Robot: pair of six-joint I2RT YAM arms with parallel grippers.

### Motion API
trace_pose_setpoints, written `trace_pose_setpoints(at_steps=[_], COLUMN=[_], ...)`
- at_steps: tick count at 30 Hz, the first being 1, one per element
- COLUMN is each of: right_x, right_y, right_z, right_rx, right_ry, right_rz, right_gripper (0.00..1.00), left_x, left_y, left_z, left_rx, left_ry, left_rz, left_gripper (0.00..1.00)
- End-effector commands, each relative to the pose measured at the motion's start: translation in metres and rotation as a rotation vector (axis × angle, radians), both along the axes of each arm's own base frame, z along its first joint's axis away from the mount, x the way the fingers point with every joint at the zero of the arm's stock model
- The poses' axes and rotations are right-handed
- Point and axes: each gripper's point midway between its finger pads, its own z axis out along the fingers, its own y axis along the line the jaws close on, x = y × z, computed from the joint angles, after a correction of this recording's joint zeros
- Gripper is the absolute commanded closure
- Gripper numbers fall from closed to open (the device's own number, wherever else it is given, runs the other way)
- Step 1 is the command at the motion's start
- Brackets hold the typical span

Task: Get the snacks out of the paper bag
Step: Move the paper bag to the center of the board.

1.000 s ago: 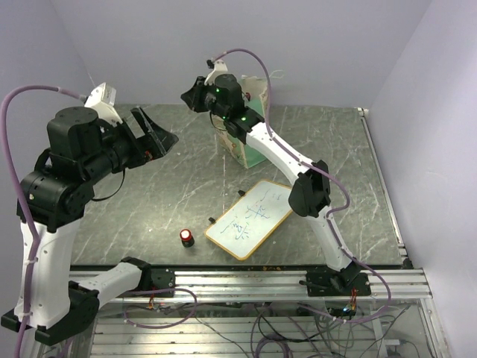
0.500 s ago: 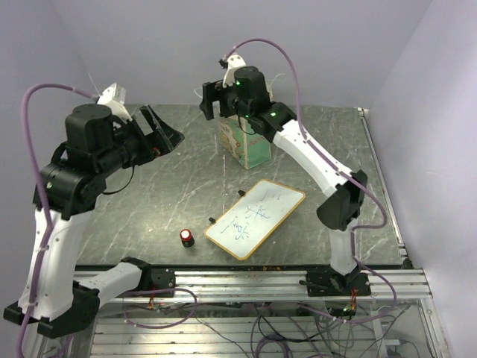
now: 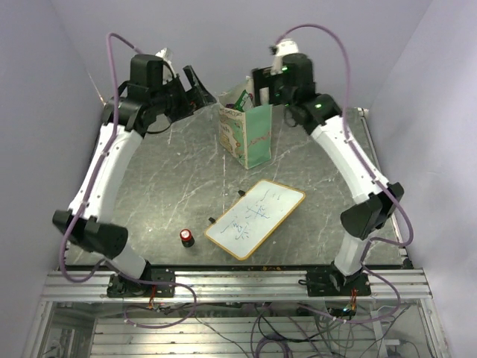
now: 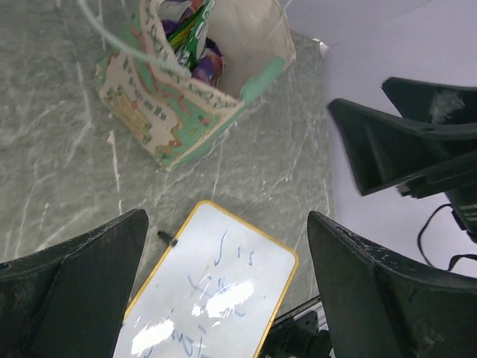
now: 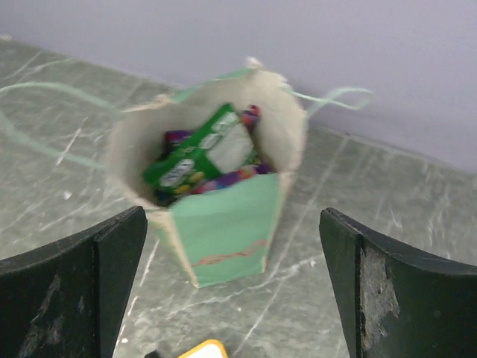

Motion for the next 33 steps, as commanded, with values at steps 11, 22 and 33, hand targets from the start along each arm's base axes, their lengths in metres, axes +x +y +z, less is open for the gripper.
trace_pose_setpoints(at_steps=[11,22,33], right_x=[0.084,0.137,0.16], right_y=[-0.105,-0.077,-0.073], right_z=[-0.04,-0.055,-0.047], right_rx=[0.706,1.065,1.165], right_ry=[0.263,0.339,0.279], right_rz=[-0.025,0.131,0.173], right_gripper=[0.0,0.13,0.46], left_x=[0.102,0.132,0.156], left_y=[0.002,-0.012,-0.025], left_z=[-0.032,-0.073,-0.074], left_rx=[-0.235,-0.328,-0.456], left_ry=[0.038,0.177,0.153], left_rz=[0.056,0.043,0.032], left_gripper=[0.03,0.13,0.24])
